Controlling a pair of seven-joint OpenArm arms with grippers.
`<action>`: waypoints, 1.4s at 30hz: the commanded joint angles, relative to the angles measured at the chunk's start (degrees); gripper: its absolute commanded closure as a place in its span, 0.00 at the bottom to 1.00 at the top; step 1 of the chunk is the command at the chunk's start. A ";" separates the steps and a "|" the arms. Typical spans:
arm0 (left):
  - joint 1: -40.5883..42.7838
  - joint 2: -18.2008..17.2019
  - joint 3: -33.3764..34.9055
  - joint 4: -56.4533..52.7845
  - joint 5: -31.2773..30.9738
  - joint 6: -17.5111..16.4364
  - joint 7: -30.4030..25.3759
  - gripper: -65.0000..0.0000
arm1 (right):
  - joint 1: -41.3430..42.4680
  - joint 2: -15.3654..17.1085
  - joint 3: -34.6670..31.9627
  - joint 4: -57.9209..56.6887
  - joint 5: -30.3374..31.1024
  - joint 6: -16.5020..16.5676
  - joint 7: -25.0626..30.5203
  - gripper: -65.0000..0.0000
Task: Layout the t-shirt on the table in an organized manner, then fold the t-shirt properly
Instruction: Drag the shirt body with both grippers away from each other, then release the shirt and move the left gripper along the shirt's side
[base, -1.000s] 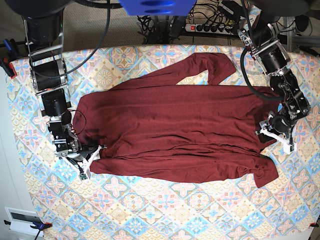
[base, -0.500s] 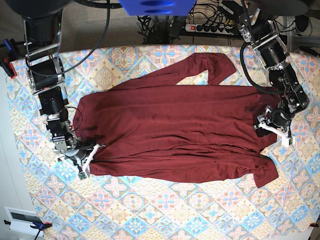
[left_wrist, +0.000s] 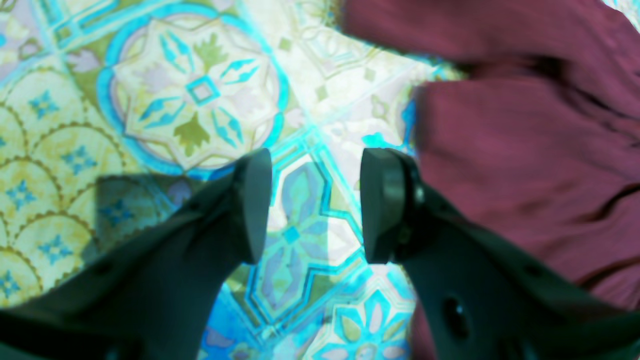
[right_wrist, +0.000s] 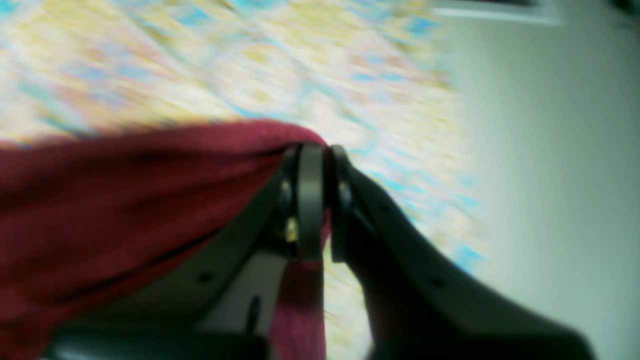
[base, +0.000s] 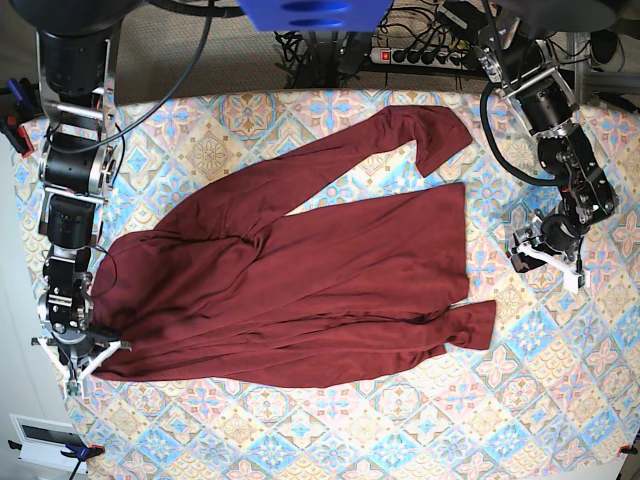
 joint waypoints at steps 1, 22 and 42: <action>-1.60 -0.84 -0.02 0.99 -0.68 -0.23 -1.18 0.56 | 1.97 0.38 0.08 1.00 -1.78 0.02 0.99 0.87; -20.50 3.55 25.12 -26.88 -0.16 0.04 -14.19 0.56 | -25.98 -4.55 0.08 45.58 -3.89 0.29 -14.05 0.67; -35.27 -0.76 38.13 -44.73 -0.16 11.03 -33.18 0.97 | -41.72 -4.46 10.19 63.60 13.78 0.38 -22.57 0.67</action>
